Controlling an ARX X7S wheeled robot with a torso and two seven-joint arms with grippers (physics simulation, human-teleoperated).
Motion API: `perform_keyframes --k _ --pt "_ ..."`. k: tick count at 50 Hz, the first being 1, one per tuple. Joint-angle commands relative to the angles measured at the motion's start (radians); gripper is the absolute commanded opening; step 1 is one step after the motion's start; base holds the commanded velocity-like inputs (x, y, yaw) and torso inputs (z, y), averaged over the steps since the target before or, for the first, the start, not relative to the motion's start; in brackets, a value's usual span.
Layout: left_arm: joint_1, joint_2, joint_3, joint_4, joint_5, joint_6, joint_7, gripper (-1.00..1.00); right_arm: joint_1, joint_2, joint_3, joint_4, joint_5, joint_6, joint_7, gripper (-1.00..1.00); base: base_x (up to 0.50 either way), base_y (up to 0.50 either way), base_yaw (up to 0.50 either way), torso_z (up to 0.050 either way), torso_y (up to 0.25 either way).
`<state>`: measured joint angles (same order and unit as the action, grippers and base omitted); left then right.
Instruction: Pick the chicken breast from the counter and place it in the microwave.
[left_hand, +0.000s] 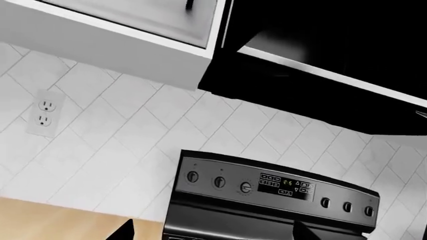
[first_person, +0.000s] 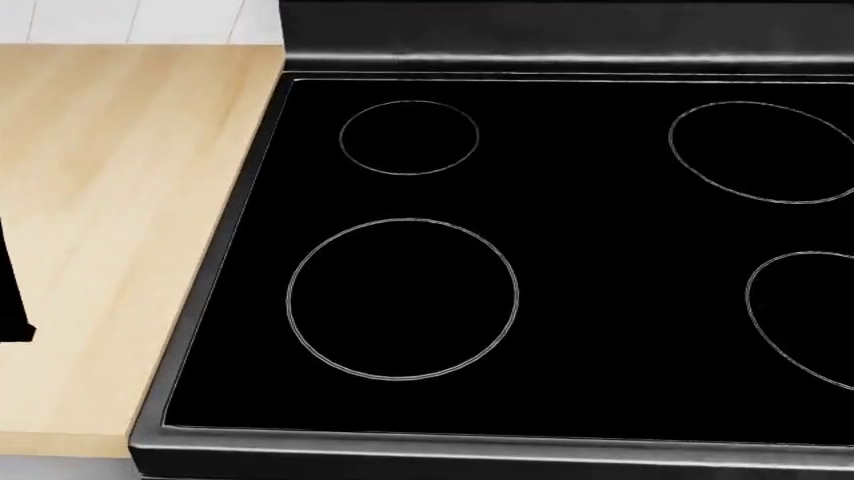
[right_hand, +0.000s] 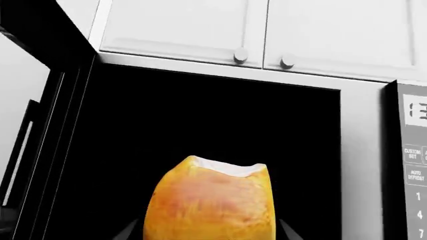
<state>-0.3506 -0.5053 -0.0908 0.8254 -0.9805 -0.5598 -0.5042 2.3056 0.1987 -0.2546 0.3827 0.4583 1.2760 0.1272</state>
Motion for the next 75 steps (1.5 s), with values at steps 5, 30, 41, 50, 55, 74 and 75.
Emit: perform_keyframes --k 5,30,41,50,55,74,75 --pt "-0.015 -0.026 -0.034 0.002 -0.064 -0.001 -0.013 1.0 0.051 -0.198 0.177 0.459 -0.769 -0.131 -0.369 -1.0 0.0 0.0 0.0 0.0 0.0" --pt "0.023 -0.023 -0.042 0.026 -0.068 0.015 -0.034 1.0 0.051 -0.199 0.029 0.513 -0.505 -0.168 -0.264 -1.0 0.0 0.0 0.0 0.0 0.0" --pt "0.033 -0.022 -0.04 0.02 -0.059 0.024 -0.029 1.0 0.051 -0.199 -0.026 0.524 -0.465 -0.182 -0.272 -1.0 0.25 0.0 0.0 0.0 0.0" --pt "0.035 -0.026 -0.043 0.022 -0.065 0.027 -0.031 1.0 0.051 -0.199 -0.053 0.514 -0.413 -0.181 -0.259 -1.0 0.5 0.0 0.0 0.0 0.001" --pt "0.034 -0.024 -0.039 0.02 -0.066 0.029 -0.033 1.0 0.051 -0.199 -0.069 0.51 -0.396 -0.182 -0.26 -1.0 0.5 0.0 0.0 0.0 0.002" --pt "0.031 -0.031 -0.037 0.03 -0.075 0.03 -0.047 1.0 0.051 -0.199 -0.088 0.514 -0.39 -0.191 -0.265 -1.0 0.5 0.0 0.0 0.0 0.002" --pt "0.034 -0.031 -0.038 0.031 -0.075 0.031 -0.047 1.0 0.051 -0.199 -0.088 0.514 -0.388 -0.191 -0.265 -1.0 0.5 0.0 0.0 0.0 0.0"
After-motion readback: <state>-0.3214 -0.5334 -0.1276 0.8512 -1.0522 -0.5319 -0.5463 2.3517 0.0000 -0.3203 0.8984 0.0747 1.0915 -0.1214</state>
